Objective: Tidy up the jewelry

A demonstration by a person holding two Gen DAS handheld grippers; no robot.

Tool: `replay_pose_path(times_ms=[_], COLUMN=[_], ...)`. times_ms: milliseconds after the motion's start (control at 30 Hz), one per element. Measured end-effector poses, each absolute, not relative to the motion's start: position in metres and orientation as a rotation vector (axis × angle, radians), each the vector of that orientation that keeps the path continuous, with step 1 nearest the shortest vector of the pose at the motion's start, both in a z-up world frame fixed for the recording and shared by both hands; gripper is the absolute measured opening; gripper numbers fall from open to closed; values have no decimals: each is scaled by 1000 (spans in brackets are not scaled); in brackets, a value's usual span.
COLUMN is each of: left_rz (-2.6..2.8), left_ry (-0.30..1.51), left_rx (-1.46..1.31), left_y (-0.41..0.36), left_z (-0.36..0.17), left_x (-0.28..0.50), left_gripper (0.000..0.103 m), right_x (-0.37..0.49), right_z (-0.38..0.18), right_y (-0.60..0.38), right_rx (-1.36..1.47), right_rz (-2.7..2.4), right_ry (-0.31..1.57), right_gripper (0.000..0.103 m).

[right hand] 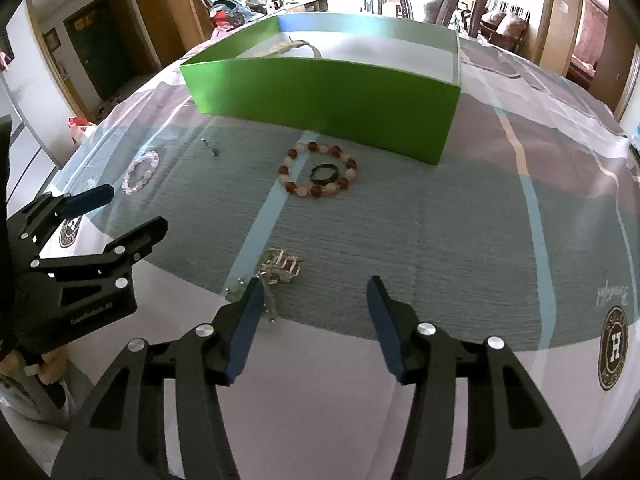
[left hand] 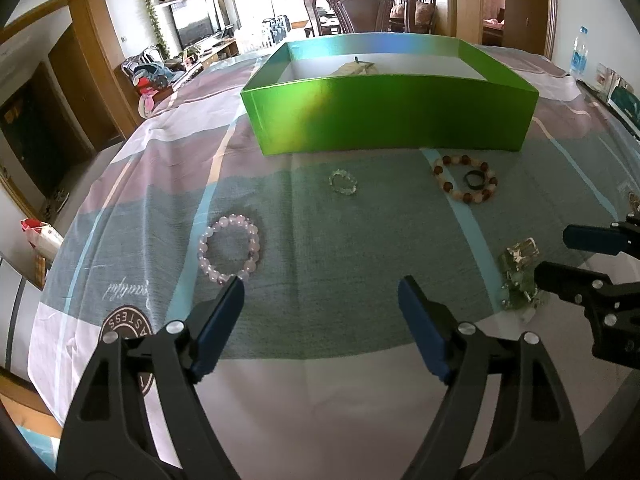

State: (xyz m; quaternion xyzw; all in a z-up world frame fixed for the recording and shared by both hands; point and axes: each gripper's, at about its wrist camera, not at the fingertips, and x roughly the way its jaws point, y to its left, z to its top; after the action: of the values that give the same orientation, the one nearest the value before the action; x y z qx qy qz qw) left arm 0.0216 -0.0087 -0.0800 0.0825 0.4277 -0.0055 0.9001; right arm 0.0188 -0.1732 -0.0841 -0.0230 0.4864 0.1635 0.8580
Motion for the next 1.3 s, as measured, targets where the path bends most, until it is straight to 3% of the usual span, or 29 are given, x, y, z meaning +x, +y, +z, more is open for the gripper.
replay_pose_path(times_ms=[500, 1300], left_rz=[-23, -39], left_ry=[875, 868], left_rx=[192, 198], left_y=[-16, -21], left_z=[-79, -79], left_x=[17, 15], left_gripper=[82, 82], right_x=[27, 25], right_z=[-90, -87], right_y=[-163, -155], right_rx=[-58, -61], right_rz=[336, 336], right_ry=[1023, 1009], right_gripper=[24, 22])
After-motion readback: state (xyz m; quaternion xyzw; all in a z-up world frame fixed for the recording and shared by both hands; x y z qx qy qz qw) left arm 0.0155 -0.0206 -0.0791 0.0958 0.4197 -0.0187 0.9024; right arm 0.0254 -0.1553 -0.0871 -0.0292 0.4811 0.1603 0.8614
